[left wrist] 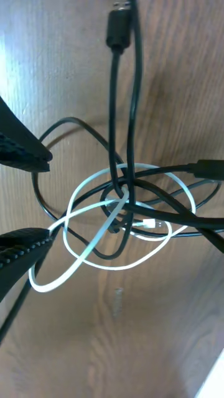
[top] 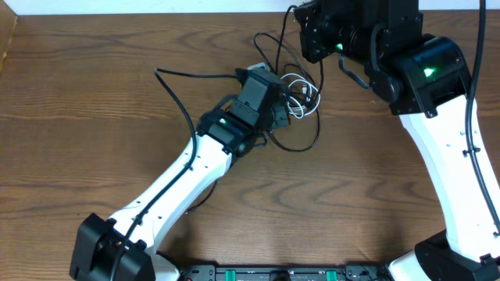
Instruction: Untangle cables
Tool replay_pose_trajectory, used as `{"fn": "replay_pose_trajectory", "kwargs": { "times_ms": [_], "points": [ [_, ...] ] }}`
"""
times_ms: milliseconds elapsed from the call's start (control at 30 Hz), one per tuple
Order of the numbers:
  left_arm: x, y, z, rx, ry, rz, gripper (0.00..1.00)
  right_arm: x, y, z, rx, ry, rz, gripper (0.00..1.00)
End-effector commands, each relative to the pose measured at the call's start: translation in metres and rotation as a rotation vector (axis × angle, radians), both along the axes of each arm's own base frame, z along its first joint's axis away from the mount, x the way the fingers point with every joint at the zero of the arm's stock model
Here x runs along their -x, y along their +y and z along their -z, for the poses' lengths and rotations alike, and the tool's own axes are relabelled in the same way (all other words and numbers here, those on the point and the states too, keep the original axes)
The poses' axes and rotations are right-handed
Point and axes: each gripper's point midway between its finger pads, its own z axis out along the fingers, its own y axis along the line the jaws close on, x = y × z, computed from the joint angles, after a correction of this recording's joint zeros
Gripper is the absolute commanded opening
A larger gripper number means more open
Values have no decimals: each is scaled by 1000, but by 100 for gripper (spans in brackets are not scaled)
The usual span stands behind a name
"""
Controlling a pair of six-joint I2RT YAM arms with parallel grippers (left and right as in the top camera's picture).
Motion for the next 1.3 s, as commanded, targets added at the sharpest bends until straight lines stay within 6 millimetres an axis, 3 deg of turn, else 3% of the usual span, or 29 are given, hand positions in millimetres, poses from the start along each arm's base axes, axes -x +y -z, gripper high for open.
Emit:
{"fn": "replay_pose_trajectory", "kwargs": {
  "times_ms": [0, 100, 200, 433, 600, 700, 867, 967, 1033, 1133, 1167, 1233, 1267],
  "points": [
    [-7, 10, 1, 49, 19, -228, 35, 6, 8, -11, 8, -41, -42, 1],
    [-14, 20, -2, 126, 28, -402, 35, 8, 10, -8, 28, -44, -58, 1],
    [-27, 13, -18, 271, 1, -496, 35, 10, 13, -8, 38, -46, -71, 1],
    [-27, 6, -20, 371, 36, -575, 35, 20, 29, -8, 54, -63, -111, 1],
    [-22, -11, 12, 346, 115, -572, 35, 16, 29, -14, 46, -89, -102, 1],
    [-21, -15, 20, 340, 137, -562, 35, 14, 25, -14, 67, -101, -85, 1],
    [-25, -15, 16, 347, 115, -556, 8, 13, 24, -14, 70, -103, -81, 1],
    [-27, -16, 11, 339, 92, -527, 7, 7, 15, -13, 84, -107, -43, 1],
    [-28, -13, 0, 321, 57, -484, 7, -3, -3, -12, 105, -108, 19, 1],
    [-32, 17, -52, 304, -82, -421, 7, -16, -37, -4, 137, -76, 91, 1],
    [-32, 34, -71, 300, -124, -424, 7, -19, -49, -1, 147, -61, 114, 1],
    [-31, 60, -89, 287, -164, -443, 7, -21, -64, 5, 159, -33, 145, 1],
    [-30, 82, -101, 277, -191, -471, 8, -22, -71, 8, 165, -20, 158, 1]
  ]
}}
